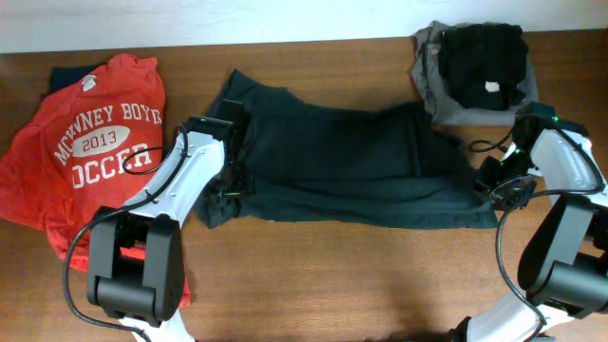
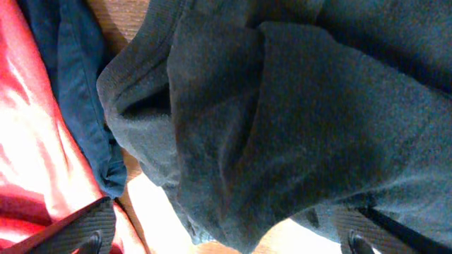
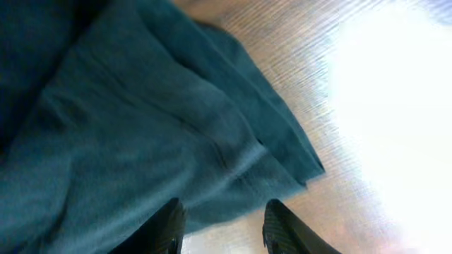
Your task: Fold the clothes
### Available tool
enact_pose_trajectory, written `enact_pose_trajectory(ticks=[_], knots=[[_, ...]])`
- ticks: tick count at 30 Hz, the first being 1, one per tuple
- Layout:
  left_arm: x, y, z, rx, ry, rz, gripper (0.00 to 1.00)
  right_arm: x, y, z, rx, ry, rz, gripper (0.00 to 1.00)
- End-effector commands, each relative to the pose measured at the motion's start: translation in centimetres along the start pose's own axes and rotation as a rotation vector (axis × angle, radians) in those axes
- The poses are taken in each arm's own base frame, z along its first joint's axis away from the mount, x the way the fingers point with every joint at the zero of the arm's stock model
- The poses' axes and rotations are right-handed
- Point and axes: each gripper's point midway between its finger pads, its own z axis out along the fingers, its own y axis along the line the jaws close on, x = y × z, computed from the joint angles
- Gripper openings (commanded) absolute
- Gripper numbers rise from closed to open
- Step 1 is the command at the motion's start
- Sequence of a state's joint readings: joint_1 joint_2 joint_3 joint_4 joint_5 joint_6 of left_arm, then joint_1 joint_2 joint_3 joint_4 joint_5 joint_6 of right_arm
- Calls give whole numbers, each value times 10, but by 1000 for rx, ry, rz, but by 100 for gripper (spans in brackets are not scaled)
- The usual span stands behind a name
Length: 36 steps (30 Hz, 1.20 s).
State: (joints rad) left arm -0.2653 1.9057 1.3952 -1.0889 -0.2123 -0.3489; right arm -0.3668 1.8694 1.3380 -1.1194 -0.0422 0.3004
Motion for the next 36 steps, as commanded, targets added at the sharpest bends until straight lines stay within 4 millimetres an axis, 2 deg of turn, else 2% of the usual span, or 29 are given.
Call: enact_pose_trajectory(ticks=[1, 5, 8, 12, 16, 18, 20, 22, 25, 27, 28, 29, 32, 36], knots=[[-10, 8, -4, 6, -6, -2, 99, -27, -1, -49, -36, -114, 42, 42], [-17, 24, -27, 2, 6, 0, 99, -34, 5, -103, -60, -168, -13, 42], [-23, 34, -54, 3, 5, 15, 99, -29, 22, -134, -122, -186, -126, 45], [-40, 35, -92, 33, -66, 37, 99, -17, 45, -156, -166, -194, -252, 52], [-77, 13, -131, 166, -244, 138, 99, -5, 74, -169, -182, -214, -366, 57], [-110, -14, -155, 301, -409, 227, 99, 2, 98, -172, -191, -239, -445, 60], [-131, -20, -161, 321, -492, 222, 99, 5, 115, -173, -200, -257, -489, 60], [-149, -26, -158, 327, -537, 218, 99, 8, 129, -174, -211, -275, -508, 60], [-175, -43, -135, 354, -567, 221, 97, 11, 144, -176, -227, -294, -498, 60], [-193, -58, -112, 379, -577, 227, 92, 11, 146, -176, -231, -295, -492, 59], [-207, -69, -94, 391, -593, 230, 84, 11, 145, -176, -231, -294, -492, 59], [-213, -73, -86, 392, -603, 231, 80, 12, 145, -176, -230, -291, -491, 59], [-229, -81, -62, 356, -627, 233, 73, 14, 144, -175, -225, -281, -491, 59], [-244, -76, -44, 272, -659, 212, 73, 15, 143, -174, -224, -277, -491, 59]])
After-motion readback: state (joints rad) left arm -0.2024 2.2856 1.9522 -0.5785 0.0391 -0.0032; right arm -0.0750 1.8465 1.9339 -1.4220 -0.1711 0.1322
